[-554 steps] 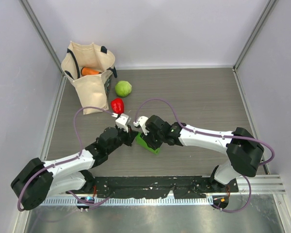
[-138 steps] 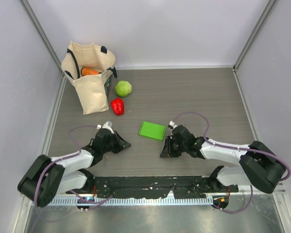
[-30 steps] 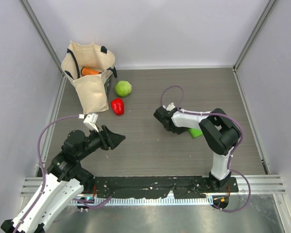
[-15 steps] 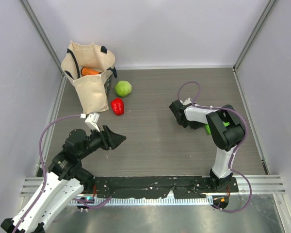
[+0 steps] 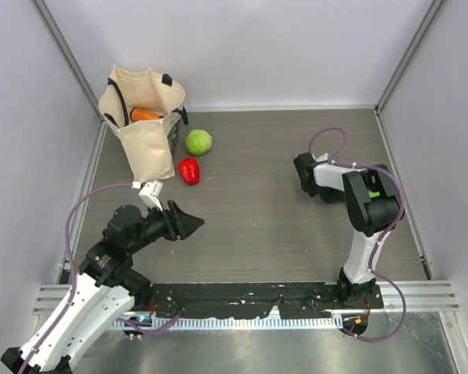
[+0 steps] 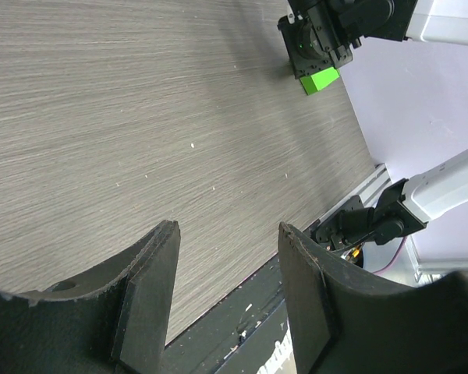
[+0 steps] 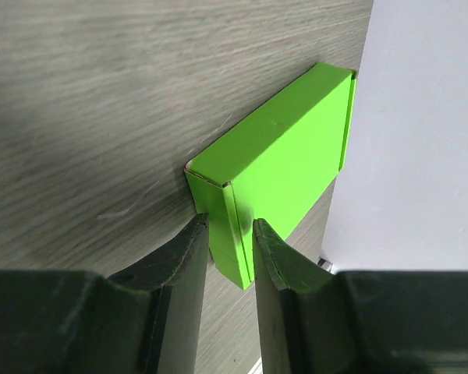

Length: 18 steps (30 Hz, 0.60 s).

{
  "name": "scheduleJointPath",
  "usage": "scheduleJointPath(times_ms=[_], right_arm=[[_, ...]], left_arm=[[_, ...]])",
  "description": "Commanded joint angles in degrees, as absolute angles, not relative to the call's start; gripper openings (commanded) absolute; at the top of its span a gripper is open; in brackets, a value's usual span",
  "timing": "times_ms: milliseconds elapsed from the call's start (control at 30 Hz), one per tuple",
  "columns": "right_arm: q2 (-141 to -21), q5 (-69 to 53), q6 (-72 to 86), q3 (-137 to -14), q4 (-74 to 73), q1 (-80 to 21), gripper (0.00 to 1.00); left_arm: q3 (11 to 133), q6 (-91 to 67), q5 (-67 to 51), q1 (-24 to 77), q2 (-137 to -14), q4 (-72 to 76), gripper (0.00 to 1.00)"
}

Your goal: Fold the paper box

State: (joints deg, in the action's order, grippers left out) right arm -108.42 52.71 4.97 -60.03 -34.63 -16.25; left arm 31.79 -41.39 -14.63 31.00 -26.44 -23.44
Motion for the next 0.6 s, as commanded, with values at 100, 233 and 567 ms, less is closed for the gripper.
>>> scheduleJointPath(times_ms=[100, 233, 567], right_arm=[[-111.44, 53.26, 5.8, -65.21, -32.52, -12.57, 0.35], [-113.11, 53.44, 5.54, -67.14, -31.64, -11.17, 0.36], [-113.91, 53.27, 3.78, -69.43, -30.06, -7.12, 0.37]], left_arm=[[34.98, -40.17, -15.56, 31.11, -26.28, -22.94, 0.57], [35.33, -39.64, -14.68, 31.11, -26.1, -23.82, 0.57], [35.68, -39.29, -13.71, 31.11, -26.37, -24.08, 0.59]])
